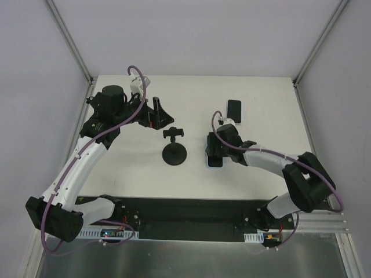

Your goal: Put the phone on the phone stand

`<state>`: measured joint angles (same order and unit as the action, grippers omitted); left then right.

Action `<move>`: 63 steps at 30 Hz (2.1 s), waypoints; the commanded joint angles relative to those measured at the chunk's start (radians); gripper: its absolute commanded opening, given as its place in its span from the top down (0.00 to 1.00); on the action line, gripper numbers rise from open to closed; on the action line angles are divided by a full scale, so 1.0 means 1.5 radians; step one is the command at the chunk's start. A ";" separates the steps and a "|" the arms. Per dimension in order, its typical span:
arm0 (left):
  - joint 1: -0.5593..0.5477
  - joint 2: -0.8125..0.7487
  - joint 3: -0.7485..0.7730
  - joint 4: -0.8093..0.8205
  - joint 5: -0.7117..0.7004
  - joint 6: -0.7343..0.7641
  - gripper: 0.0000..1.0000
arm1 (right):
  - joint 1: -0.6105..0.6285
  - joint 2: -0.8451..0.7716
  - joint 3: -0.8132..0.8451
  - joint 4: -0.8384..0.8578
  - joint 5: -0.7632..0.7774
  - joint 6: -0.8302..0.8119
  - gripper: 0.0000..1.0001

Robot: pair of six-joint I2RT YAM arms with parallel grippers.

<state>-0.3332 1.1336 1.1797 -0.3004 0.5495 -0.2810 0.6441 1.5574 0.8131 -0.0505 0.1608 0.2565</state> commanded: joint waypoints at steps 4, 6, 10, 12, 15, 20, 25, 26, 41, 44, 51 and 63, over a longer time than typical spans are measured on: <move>-0.007 0.040 0.011 0.075 0.121 -0.050 0.06 | 0.000 -0.206 -0.163 0.328 -0.023 -0.113 0.99; -0.029 0.057 0.031 0.078 0.137 -0.063 0.10 | 0.008 -0.242 -0.177 0.343 -0.035 -0.142 0.99; -0.096 0.091 0.094 0.070 0.111 -0.076 0.11 | 0.025 -0.351 -0.163 0.288 -0.028 -0.186 0.99; -0.140 0.098 0.113 0.053 0.050 -0.061 0.10 | 0.035 -0.390 -0.155 0.255 -0.028 -0.198 0.99; -0.178 0.132 0.163 0.012 -0.013 -0.044 0.11 | 0.049 -0.451 -0.130 0.215 -0.041 -0.212 0.99; -0.208 0.215 0.253 -0.024 -0.026 -0.047 0.18 | 0.078 -0.521 -0.096 0.177 -0.037 -0.232 0.99; -0.240 0.258 0.303 -0.036 -0.037 -0.045 0.26 | 0.107 -0.562 -0.081 0.159 -0.019 -0.244 0.99; -0.251 0.264 0.308 -0.039 -0.039 -0.043 0.27 | 0.111 -0.565 -0.077 0.159 -0.017 -0.244 0.99; -0.287 0.296 0.309 -0.068 -0.005 -0.024 0.76 | 0.183 -0.533 -0.022 0.146 0.041 -0.261 0.99; -0.287 0.292 0.310 -0.083 0.003 -0.010 1.00 | 0.194 -0.512 0.008 0.102 0.046 -0.254 0.95; -0.268 0.218 0.306 -0.120 -0.015 0.071 1.00 | 0.194 -0.465 0.057 -0.053 -0.011 -0.249 0.03; -0.241 0.053 0.173 -0.084 0.277 0.213 1.00 | 0.137 -0.416 0.055 -0.055 -0.379 -0.215 0.00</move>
<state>-0.6823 1.2743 1.4971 -0.5056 0.7132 -0.0563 0.8761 0.9028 0.8604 -0.1844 -0.1768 -0.1120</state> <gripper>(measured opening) 0.107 0.976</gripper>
